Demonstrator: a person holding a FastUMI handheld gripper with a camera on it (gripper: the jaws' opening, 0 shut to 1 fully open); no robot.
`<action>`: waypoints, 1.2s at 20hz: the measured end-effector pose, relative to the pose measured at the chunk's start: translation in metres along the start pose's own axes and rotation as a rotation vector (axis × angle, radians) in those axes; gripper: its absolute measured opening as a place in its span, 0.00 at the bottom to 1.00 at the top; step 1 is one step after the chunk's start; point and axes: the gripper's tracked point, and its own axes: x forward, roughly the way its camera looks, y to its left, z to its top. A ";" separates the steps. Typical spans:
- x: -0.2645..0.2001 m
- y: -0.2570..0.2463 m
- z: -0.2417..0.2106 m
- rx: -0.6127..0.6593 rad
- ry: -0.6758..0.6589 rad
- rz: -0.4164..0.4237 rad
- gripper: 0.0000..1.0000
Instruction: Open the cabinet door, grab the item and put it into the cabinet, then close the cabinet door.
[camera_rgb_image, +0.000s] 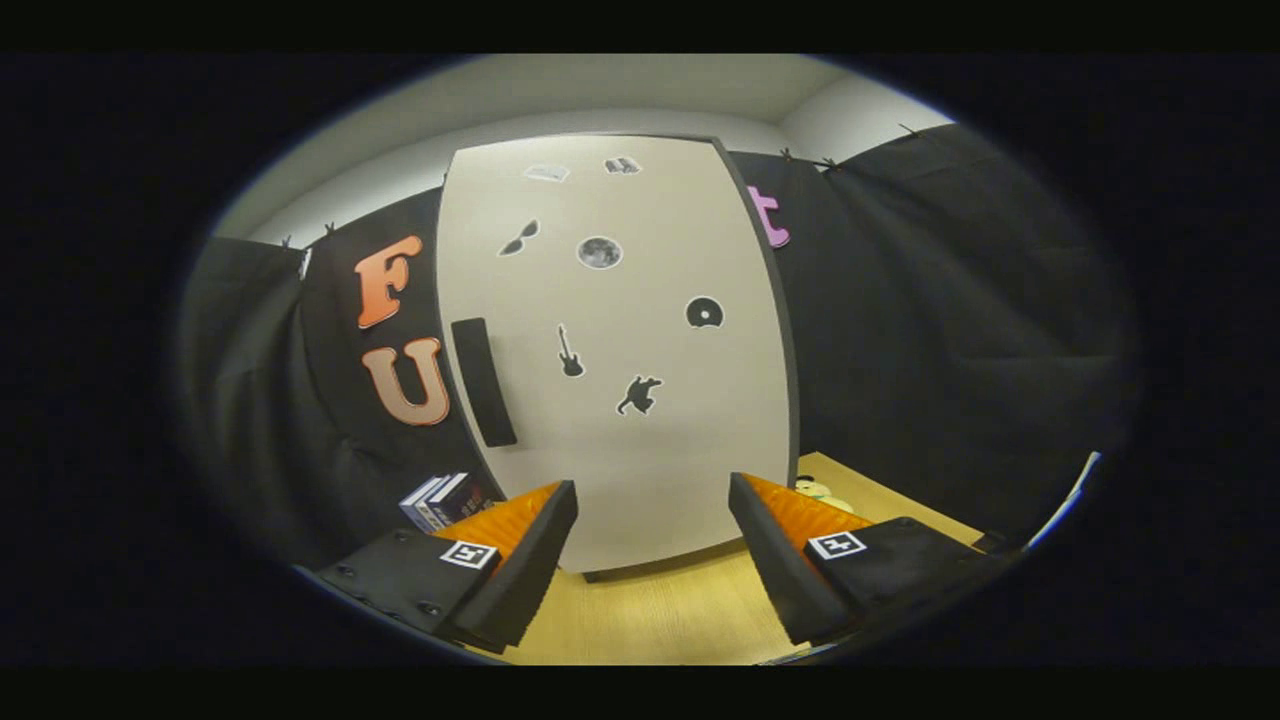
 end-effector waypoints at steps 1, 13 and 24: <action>-0.005 -0.003 0.002 0.000 -0.005 -0.006 0.97; -0.032 -0.002 0.000 -0.006 -0.024 -0.047 0.97; -0.043 -0.005 -0.007 -0.010 -0.011 -0.045 0.98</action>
